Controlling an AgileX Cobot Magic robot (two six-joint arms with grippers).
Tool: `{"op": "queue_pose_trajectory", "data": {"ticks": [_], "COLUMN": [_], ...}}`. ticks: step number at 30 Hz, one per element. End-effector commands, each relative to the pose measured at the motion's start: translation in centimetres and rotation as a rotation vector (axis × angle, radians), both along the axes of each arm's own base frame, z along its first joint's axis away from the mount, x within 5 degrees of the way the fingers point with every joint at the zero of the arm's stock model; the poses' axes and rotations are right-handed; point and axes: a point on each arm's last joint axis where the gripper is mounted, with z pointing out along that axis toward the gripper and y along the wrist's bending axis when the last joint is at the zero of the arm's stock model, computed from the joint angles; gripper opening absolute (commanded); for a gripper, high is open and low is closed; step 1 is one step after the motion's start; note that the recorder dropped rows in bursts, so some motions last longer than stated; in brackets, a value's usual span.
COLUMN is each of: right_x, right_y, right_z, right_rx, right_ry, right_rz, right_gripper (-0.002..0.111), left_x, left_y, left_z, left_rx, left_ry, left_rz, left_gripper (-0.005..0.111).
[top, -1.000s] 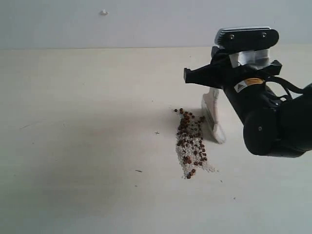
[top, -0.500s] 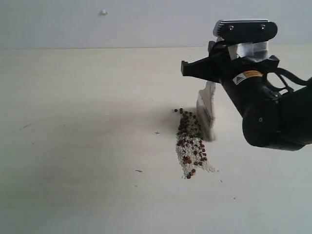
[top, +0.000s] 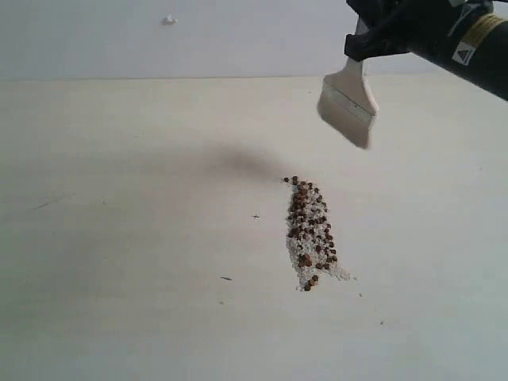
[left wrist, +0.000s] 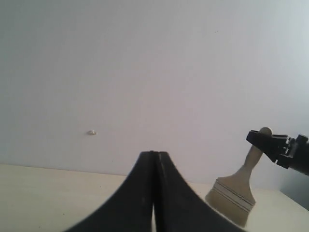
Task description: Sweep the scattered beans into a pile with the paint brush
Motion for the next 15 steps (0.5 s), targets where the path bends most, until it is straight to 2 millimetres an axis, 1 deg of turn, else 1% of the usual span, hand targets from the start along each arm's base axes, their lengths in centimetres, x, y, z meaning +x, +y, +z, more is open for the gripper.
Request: {"op": "queue_pose_trajectory", "data": {"ticks": [1,4,7,10,12,13,15], "right_x": [2.4,5.0,7.6,9.6,10.8,11.4,12.4], "right_y": [0.3,0.5,0.2,0.5,0.6,0.6,0.6], "right_z": [0.0,-0.6,-1.9,-3.0,-3.3,-3.1,-3.1], "right_rx": [0.035,0.078,0.061,0.009,-0.032,-0.041,-0.036], "right_ry": [0.018,0.037,0.104,0.189,0.234,0.242,0.265], "right_rz": [0.298,0.502,0.554,0.623,0.656,0.661,0.663], "right_gripper": [0.000,0.000,0.000,0.000,0.000,0.000,0.000], "left_x": [0.0,0.0,0.0,0.0,0.0,0.0,0.0], "left_y": [0.0,0.0,0.0,0.0,0.0,0.0,0.0], "left_z": [0.0,0.0,0.0,0.0,0.0,0.0,0.0], "left_rx": [0.002,0.002,0.002,0.002,0.002,0.002,0.002], "left_ry": [0.003,0.003,0.003,0.003,0.003,0.003,0.003], "left_rz": [-0.003,-0.003,-0.003,-0.003,-0.003,-0.003,-0.003], "left_gripper": [0.000,0.000,0.000,0.000,0.000,0.000,0.000]}}
